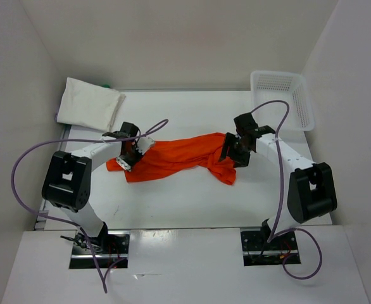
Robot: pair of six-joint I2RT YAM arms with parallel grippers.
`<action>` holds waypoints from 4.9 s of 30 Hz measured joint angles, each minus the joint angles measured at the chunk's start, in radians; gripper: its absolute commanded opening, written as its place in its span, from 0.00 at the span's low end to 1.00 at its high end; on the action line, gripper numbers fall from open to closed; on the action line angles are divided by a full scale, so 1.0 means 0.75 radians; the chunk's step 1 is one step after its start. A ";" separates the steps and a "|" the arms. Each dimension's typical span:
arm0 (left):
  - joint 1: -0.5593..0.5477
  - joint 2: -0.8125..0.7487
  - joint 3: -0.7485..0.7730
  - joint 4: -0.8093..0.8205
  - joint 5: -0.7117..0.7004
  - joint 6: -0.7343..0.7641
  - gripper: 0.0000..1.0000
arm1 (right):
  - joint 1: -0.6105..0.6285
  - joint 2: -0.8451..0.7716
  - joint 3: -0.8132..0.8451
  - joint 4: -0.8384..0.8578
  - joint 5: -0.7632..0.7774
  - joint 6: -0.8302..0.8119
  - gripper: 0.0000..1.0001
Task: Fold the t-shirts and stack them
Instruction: Flatten out the tshirt, then fold the flattened tshirt in 1/3 of the way
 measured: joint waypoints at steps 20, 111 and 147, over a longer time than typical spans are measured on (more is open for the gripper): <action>-0.006 -0.347 0.158 -0.203 -0.050 -0.005 0.00 | 0.061 0.155 -0.074 0.020 0.238 0.100 0.74; 0.217 -0.593 -0.040 -0.008 -0.016 0.371 0.03 | 0.004 -0.374 -0.086 -0.192 0.119 0.175 0.00; 0.177 -0.615 -0.307 -0.286 -0.254 0.446 0.07 | 0.083 -0.460 -0.046 -0.342 0.167 0.388 0.00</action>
